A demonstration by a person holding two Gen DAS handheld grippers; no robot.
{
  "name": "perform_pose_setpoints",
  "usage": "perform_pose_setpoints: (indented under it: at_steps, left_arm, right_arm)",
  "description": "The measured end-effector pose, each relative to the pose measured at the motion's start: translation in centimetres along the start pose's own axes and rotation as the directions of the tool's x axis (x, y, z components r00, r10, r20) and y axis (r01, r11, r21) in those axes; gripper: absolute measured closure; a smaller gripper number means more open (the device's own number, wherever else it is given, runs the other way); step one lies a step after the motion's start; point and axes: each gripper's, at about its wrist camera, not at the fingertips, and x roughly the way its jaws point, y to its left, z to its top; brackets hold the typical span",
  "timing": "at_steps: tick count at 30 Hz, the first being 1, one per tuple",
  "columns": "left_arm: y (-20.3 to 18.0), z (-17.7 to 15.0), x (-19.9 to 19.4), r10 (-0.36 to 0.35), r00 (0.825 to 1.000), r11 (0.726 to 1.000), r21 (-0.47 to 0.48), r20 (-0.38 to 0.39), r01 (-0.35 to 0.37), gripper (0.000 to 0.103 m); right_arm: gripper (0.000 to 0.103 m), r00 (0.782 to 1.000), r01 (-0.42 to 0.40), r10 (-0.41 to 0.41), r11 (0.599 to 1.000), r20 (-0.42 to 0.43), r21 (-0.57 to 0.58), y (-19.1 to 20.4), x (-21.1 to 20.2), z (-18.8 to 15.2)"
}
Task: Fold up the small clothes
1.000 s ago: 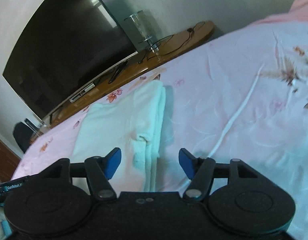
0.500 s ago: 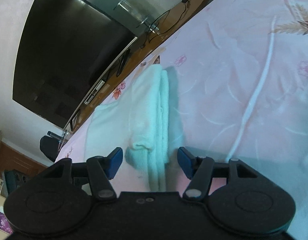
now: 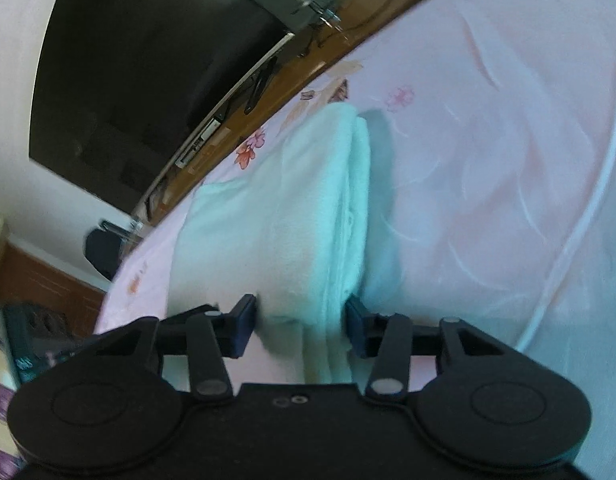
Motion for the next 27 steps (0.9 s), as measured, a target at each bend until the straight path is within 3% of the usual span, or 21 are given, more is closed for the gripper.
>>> perform_pose_setpoints:
  at_steps: [2,4,6,16,22,27]
  left_arm:
    - [-0.6,0.0,-0.2,0.02,1.0,0.999,0.031,0.016,-0.02,0.061]
    - [-1.3,-0.1,-0.5,0.041,0.999,0.997,0.062,0.028,-0.043,0.064]
    - [-1.6,-0.2,-0.7,0.052,0.998,0.995,0.079,0.034,-0.054,0.066]
    - [-1.1,0.4,-4.9,0.074,0.994,0.988,0.128,0.082,-0.084,0.069]
    - [4.5,0.7,-11.5,0.145,0.978,0.984,0.081,0.151,-0.158,0.069]
    - [11.5,-0.6,-17.7,0.271,0.948,0.961,0.015,0.169,-0.277,0.069]
  right_arm:
    - [0.059,0.999,0.033,-0.033,0.999,0.001,-0.04,0.9,0.2,0.1]
    - [0.069,0.999,0.048,-0.047,0.996,0.01,-0.074,1.6,0.2,0.0]
    - [0.071,0.998,0.067,-0.064,0.991,0.028,-0.116,2.4,0.1,-0.3]
    - [0.073,0.995,0.048,-0.032,0.984,0.094,-0.17,6.2,-1.3,-0.8]
    - [0.073,0.996,-0.031,0.049,0.972,0.071,-0.234,11.8,1.2,-1.3]
    - [0.073,0.99,-0.144,0.142,0.951,-0.026,-0.273,18.2,7.2,-3.1]
